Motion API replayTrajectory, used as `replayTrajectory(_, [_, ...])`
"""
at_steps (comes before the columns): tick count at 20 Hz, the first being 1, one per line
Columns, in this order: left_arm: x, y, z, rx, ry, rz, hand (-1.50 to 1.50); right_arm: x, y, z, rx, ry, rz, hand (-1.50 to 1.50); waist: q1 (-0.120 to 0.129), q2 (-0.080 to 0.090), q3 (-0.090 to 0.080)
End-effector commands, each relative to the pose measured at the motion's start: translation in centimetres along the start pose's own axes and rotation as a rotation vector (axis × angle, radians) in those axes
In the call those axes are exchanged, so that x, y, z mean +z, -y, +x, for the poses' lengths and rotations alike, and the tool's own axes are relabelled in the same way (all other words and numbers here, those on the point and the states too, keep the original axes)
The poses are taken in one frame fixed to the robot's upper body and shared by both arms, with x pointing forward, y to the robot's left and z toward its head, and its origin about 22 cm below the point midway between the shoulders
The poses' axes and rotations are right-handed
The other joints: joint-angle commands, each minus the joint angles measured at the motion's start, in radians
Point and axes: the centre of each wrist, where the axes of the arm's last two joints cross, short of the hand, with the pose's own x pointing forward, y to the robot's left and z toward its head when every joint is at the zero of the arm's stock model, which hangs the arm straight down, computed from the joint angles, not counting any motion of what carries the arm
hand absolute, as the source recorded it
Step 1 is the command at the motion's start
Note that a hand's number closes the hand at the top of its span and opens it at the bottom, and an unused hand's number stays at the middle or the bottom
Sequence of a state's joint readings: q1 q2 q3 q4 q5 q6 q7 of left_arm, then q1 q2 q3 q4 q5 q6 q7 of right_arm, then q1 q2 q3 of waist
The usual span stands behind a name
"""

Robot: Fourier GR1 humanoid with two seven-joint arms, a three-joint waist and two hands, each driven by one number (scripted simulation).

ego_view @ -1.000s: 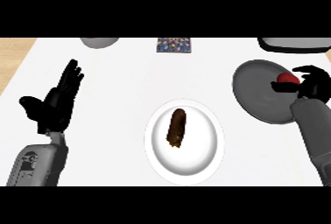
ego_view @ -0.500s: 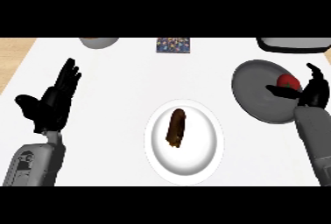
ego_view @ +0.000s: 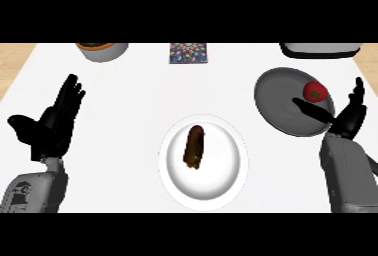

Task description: Pick the tomato from the plate and place it in the pan

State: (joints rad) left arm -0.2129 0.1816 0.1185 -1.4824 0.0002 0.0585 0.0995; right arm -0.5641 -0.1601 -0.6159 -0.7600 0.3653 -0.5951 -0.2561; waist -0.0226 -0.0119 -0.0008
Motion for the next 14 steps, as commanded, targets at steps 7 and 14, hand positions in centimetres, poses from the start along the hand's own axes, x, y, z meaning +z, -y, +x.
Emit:
replayTrajectory(7, [-0.4, -1.5, -0.2, -0.009, -0.009, 0.042, 0.00, 7.5, 4.8, 0.2, -0.148, 0.104, 0.110, -1.50, -0.044, -0.012, -0.003])
replayTrajectory(14, [1.0, -0.1, 0.0, -0.007, 0.001, 0.007, 0.00, 15.4, 8.8, 2.8, -0.161, 0.061, 0.098, -1.50, -0.005, -0.001, -0.001])
